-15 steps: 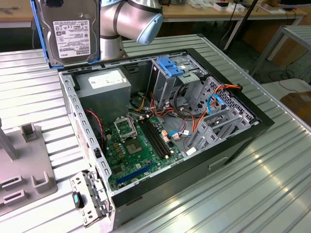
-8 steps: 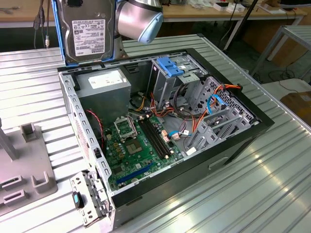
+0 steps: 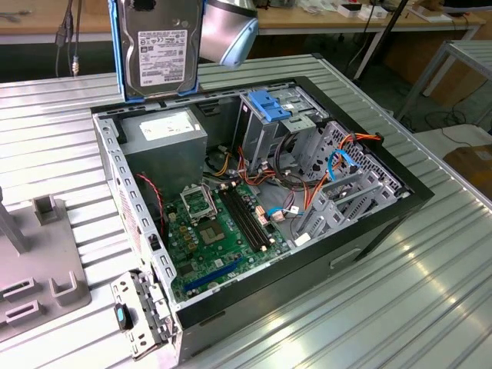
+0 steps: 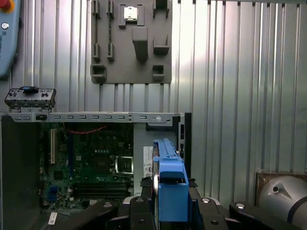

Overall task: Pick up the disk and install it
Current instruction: 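Pick up the disk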

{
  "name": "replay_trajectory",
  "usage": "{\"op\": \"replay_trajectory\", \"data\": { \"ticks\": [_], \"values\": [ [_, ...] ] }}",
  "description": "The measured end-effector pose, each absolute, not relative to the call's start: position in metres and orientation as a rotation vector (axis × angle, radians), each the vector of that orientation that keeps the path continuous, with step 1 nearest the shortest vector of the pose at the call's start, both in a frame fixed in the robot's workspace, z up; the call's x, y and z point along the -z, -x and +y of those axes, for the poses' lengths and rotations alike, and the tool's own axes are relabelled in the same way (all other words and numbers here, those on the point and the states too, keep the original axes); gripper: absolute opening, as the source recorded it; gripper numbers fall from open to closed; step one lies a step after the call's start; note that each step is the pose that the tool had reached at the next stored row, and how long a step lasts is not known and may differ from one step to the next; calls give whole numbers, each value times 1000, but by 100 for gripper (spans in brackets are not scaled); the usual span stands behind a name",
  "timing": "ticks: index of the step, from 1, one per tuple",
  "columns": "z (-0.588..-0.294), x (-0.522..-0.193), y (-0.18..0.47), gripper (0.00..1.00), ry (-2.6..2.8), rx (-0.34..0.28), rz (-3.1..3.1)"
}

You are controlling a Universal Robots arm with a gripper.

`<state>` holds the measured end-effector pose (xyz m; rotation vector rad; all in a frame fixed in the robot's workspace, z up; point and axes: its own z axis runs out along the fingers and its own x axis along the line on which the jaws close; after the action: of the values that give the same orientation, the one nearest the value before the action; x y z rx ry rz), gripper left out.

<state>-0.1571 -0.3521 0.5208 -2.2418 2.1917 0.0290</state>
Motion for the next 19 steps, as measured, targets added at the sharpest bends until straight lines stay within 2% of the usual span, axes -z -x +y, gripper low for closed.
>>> {"op": "replay_trajectory", "data": {
  "ticks": [19],
  "values": [
    [-352, -521, 113, 37, 2242, -29, 2192]
  ]
}}
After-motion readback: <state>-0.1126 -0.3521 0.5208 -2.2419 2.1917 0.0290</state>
